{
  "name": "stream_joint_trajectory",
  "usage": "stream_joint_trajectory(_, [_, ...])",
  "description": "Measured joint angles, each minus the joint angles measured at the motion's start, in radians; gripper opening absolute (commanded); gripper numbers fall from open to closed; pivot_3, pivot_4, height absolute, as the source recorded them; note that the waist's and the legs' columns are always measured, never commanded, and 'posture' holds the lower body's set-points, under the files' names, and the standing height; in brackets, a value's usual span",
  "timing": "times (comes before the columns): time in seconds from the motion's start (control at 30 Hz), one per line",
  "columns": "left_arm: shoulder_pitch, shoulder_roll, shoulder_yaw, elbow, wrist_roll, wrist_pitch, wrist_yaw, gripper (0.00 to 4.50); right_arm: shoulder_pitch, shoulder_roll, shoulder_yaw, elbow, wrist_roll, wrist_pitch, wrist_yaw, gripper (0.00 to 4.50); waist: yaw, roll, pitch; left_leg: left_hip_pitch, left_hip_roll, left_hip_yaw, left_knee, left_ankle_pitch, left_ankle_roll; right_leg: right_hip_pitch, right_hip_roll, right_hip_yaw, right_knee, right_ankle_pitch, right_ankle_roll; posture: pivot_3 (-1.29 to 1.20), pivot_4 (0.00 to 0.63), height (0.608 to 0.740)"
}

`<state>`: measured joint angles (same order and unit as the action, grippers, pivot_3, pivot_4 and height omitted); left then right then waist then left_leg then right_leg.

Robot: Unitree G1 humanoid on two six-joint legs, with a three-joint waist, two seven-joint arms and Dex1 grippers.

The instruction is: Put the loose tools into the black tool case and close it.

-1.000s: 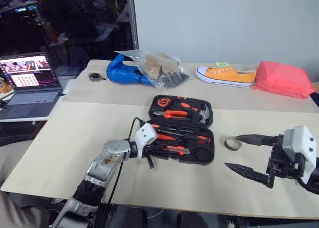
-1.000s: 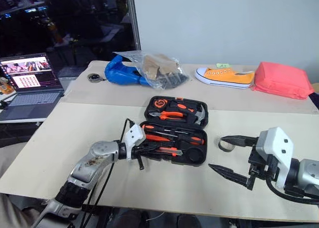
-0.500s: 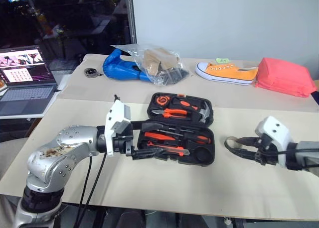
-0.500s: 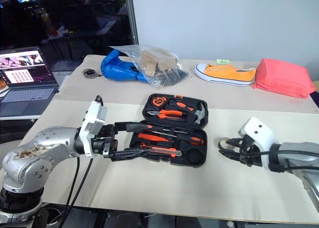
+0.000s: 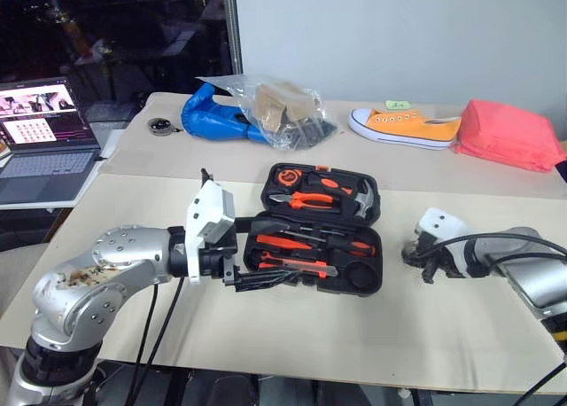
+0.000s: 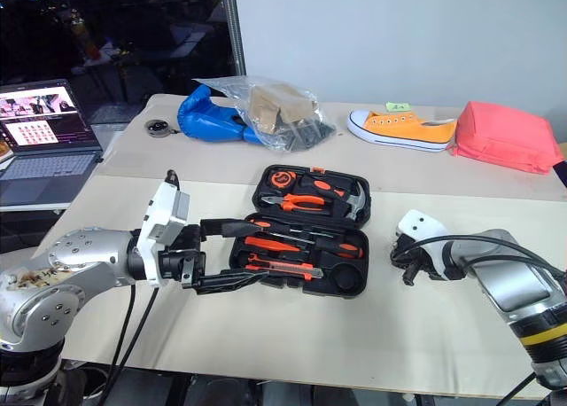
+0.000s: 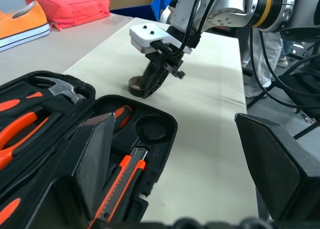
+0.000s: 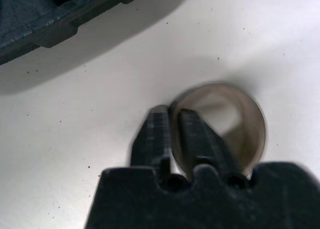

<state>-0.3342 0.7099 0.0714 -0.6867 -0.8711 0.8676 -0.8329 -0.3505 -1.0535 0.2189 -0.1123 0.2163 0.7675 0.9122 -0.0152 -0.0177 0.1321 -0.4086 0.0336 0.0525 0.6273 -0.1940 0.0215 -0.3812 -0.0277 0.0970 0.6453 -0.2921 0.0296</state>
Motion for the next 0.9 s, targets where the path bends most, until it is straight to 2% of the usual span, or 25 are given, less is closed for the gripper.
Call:
stream_joint_trajectory(0.2, [0.051, 0.0, 0.029, -0.012, 0.011, -0.064, 0.032, 4.12, 0.033, -0.041, -0.147, -0.146, 0.129, 0.027, 0.107, 0.04, -0.002, 0.001, 0.001, -0.002, 0.001, 0.0, 0.0, 0.0, 0.0, -0.003, 0.001, 0.0, 0.002, 0.0, -0.001, 0.0, 0.15, 0.74])
stream_joint_trajectory(0.3, [0.131, 0.063, 0.107, -0.015, -0.078, -0.062, -0.058, 4.12, -0.001, -0.058, -0.193, -0.311, 0.225, 0.068, 0.157, 0.04, -0.014, 0.001, 0.002, -0.002, 0.003, -0.001, -0.001, 0.0, 0.0, -0.004, 0.003, -0.001, 0.003, 0.001, -0.002, 0.0, 0.15, 0.74])
stream_joint_trajectory(0.4, [0.204, 0.142, 0.192, -0.009, -0.128, -0.065, -0.155, 4.12, -0.073, -0.016, -0.116, -0.394, 0.237, 0.094, 0.155, 0.04, -0.021, 0.0, 0.003, 0.0, 0.005, 0.0, -0.001, 0.0, 0.0, -0.004, 0.003, -0.001, 0.003, 0.001, -0.003, 0.0, 0.15, 0.74])
stream_joint_trajectory(0.53, [0.27, 0.233, 0.263, 0.025, -0.138, -0.07, -0.262, 4.12, -0.094, 0.01, 0.063, -0.377, 0.157, 0.087, 0.156, 0.04, -0.019, 0.0, 0.004, 0.0, 0.003, 0.002, 0.0, 0.001, -0.001, -0.005, 0.0, -0.001, 0.003, 0.001, -0.003, 0.0, 0.15, 0.74])
stream_joint_trajectory(0.63, [0.27, 0.243, 0.272, 0.044, -0.128, -0.101, -0.298, 4.12, -0.1, 0.01, 0.127, -0.348, 0.1, 0.071, 0.157, 0.04, -0.013, 0.0, 0.004, -0.001, 0.002, 0.004, 0.0, 0.001, -0.001, -0.005, -0.002, -0.001, 0.002, 0.001, -0.003, 0.0, 0.15, 0.74])
stream_joint_trajectory(0.9, [0.26, 0.236, 0.222, 0.059, -0.084, -0.149, -0.294, 4.12, -0.127, 0.024, 0.179, -0.331, 0.038, 0.041, 0.194, 0.04, -0.004, 0.0, 0.004, -0.001, 0.003, 0.003, -0.001, 0.0, -0.001, -0.006, 0.0, -0.001, 0.002, 0.001, -0.004, 0.0, 0.15, 0.74])
